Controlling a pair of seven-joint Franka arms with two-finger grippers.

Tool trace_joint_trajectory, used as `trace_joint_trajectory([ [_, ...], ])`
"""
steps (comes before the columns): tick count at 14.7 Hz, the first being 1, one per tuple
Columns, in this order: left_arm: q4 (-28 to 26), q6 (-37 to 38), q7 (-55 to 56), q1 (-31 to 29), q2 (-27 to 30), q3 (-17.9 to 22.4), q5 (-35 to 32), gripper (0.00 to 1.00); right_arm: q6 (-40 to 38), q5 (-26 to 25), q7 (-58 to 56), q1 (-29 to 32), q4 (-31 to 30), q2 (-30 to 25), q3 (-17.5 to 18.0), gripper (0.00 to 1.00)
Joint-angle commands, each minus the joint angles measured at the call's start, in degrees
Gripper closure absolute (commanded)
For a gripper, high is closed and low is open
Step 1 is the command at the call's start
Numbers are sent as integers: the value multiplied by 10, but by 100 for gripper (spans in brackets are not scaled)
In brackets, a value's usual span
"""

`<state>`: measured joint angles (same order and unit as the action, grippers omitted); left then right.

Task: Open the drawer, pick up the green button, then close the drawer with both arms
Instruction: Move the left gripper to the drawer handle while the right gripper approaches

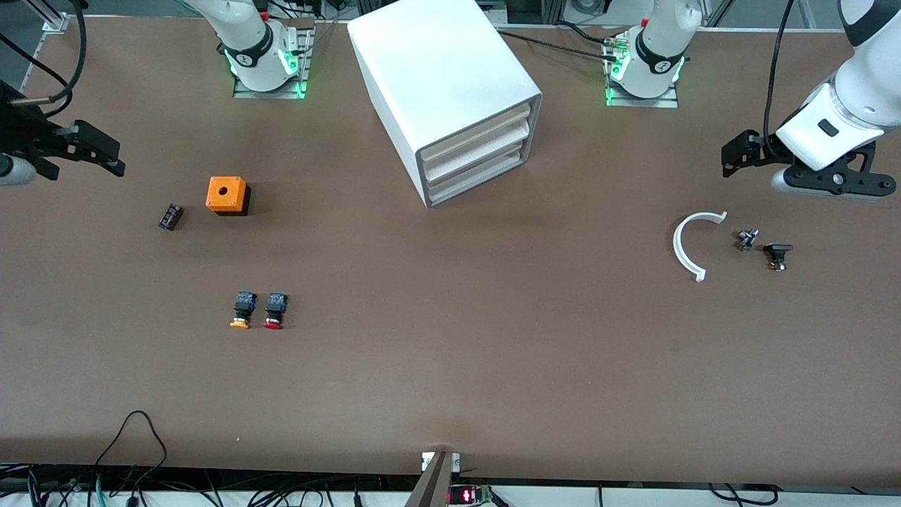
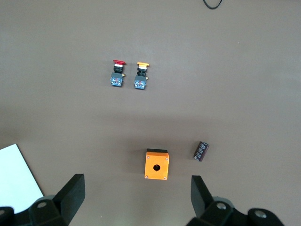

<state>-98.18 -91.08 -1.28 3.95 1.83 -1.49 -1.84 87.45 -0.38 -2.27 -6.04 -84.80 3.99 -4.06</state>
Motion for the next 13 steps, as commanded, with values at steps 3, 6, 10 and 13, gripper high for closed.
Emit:
trace_joint_trajectory([
  [3,11,24,0,6,-2,-18,34,0,-13,-2,2,-5,-10,50,4,0],
  [6,9,61,-3,7,-23,-22,118,0,6,38,25,-37,-5,77,5,0],
  [10,3,85,-26,19,-70,-21,250,1,56,78,109,-66,-5,95,5,0],
  [13,1,77,-87,17,-136,-35,350,1,90,81,100,-77,-5,112,5,0],
])
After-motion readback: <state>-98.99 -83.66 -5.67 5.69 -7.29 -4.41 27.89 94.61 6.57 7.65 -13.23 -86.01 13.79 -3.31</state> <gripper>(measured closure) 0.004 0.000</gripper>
